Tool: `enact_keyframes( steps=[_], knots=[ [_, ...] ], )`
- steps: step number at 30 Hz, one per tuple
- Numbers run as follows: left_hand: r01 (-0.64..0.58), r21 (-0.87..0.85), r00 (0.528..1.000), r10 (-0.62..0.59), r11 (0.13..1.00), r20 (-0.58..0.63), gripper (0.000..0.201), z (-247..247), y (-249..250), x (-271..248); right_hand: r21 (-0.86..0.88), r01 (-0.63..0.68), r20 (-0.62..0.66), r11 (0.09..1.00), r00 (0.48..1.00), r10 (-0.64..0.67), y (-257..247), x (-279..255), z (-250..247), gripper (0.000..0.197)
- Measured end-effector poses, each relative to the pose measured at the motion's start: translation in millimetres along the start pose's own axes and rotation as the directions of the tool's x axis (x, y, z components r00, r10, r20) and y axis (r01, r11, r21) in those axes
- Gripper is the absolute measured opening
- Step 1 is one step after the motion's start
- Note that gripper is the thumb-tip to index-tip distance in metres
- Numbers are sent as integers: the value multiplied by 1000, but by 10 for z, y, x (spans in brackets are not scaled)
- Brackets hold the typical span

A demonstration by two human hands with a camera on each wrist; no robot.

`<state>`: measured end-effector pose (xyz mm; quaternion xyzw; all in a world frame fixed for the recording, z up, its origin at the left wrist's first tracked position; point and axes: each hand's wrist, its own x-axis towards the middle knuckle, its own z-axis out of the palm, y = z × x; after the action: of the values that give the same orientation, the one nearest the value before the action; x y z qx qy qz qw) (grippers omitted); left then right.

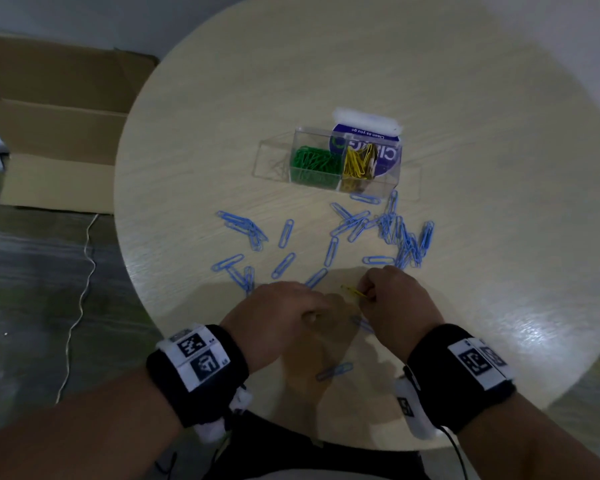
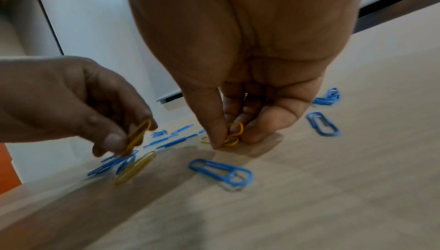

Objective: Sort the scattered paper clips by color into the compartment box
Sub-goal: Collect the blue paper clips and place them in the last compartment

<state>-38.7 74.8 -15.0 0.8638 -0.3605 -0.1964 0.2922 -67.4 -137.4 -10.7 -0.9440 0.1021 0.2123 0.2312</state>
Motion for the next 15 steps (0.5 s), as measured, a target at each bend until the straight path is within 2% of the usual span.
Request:
enact_keyframes(
  steps=[2, 3, 5, 8, 10, 12, 15],
  knots=[
    [137, -179, 982, -157, 974, -101, 26, -48, -32, 29, 5, -2, -10, 1000, 1000, 2, 31, -7, 4, 8],
    [166, -199, 970, -196, 966, -145, 25, -75, -67, 37, 16, -4, -20, 1000, 1000, 4, 45, -6, 7, 9],
    [138, -85, 970, -152, 987, -188, 23, -106, -140, 27, 41, -13, -30, 999, 999, 14, 62, -3, 7, 13],
    [-51, 193, 997, 61, 980, -44, 19, -73, -133, 9, 17, -15, -16, 1000, 1000, 16, 63, -6, -14, 16],
    [-163, 316, 986, 141, 935, 93, 14, -41, -70, 14, -4, -4, -19, 1000, 1000, 4, 56, -7, -28, 16],
    [-194, 403, 977, 137, 895, 166, 12, -41, -10, 35, -17, 3, -17, 1000, 1000, -3, 51, -1, -33, 15],
    [-163, 436, 975, 76, 885, 209, 8, -27, 18, 48, -23, 6, 13, 1000, 1000, -5, 37, 20, -40, 14]
  ],
)
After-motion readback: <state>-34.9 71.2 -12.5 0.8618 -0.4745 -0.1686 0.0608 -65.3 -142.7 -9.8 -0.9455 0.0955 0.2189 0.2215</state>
